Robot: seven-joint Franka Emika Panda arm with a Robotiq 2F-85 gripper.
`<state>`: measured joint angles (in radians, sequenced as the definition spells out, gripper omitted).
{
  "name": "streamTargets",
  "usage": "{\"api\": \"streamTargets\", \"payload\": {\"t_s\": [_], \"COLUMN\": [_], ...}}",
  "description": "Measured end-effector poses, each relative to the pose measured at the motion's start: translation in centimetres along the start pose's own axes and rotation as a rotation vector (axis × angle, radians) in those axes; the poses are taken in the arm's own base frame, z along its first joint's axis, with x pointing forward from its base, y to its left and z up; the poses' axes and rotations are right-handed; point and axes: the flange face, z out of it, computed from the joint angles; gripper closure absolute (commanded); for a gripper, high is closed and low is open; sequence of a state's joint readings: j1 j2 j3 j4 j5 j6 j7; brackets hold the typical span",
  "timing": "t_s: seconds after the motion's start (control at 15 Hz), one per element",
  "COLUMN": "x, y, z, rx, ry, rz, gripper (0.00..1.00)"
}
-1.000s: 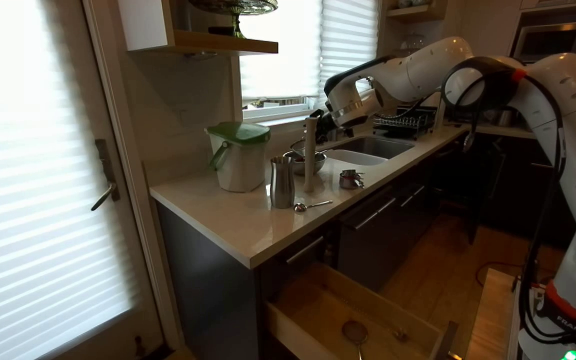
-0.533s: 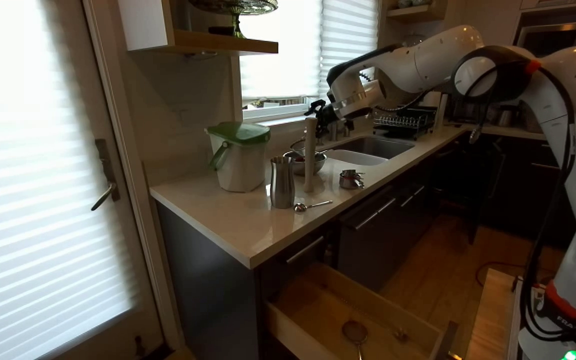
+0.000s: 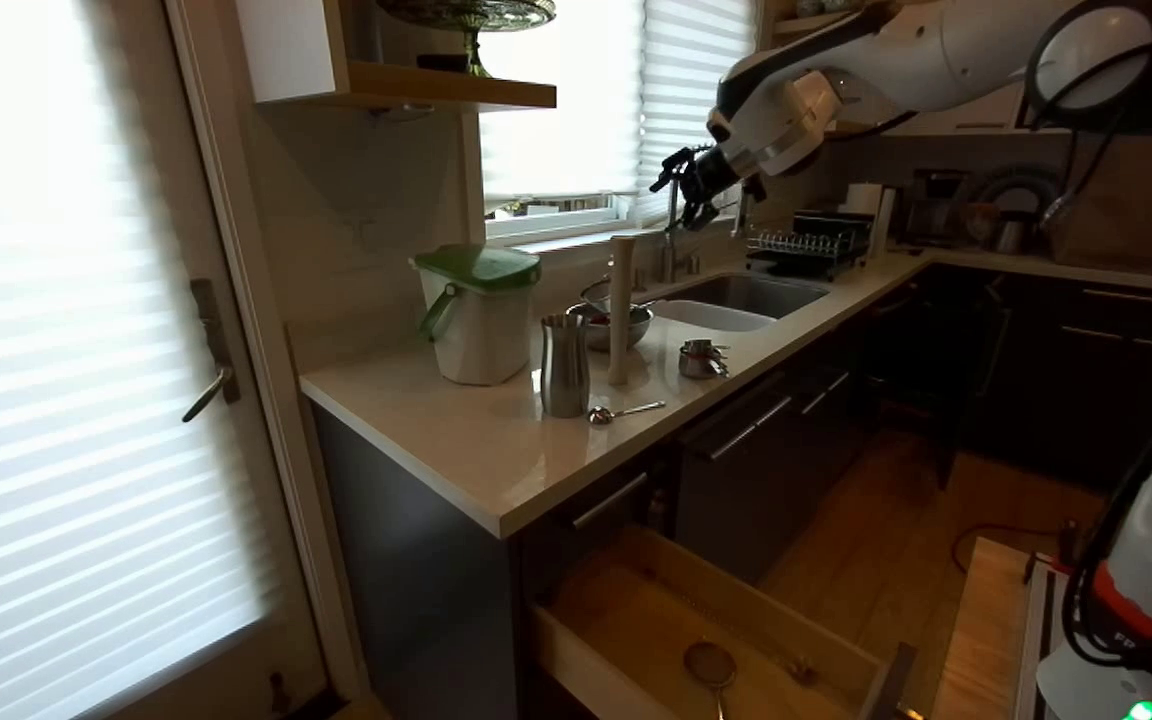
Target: Remove the strainer from the silver tin and put it in the silver bowl
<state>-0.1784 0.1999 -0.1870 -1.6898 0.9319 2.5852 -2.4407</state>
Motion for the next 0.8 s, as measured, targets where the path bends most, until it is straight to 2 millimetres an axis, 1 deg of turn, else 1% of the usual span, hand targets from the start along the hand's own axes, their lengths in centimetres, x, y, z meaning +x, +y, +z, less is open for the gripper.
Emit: {"api": "streamTargets", "payload": {"t_s": [0.13, 0.27, 0.47, 0.6, 0.67, 0.8], "x": [0.8, 2.0, 4.9, 7.1, 8.1, 10.0], "y": [0.8, 1.2, 1.4, 1.3, 1.0, 0.5], "z": [-4.1, -7.6, -11.6, -13.3, -13.8, -13.9], "rx": [0.067, 0.131, 0.175, 0.192, 0.200, 0.199], "ry": [0.039, 0.096, 0.234, 0.335, 0.389, 0.498], "rz": [-0.072, -0.133, -0.212, -0.251, -0.266, -0.288], "gripper": [0.00, 0.00, 0.00, 0.00, 0.00, 0.00]}}
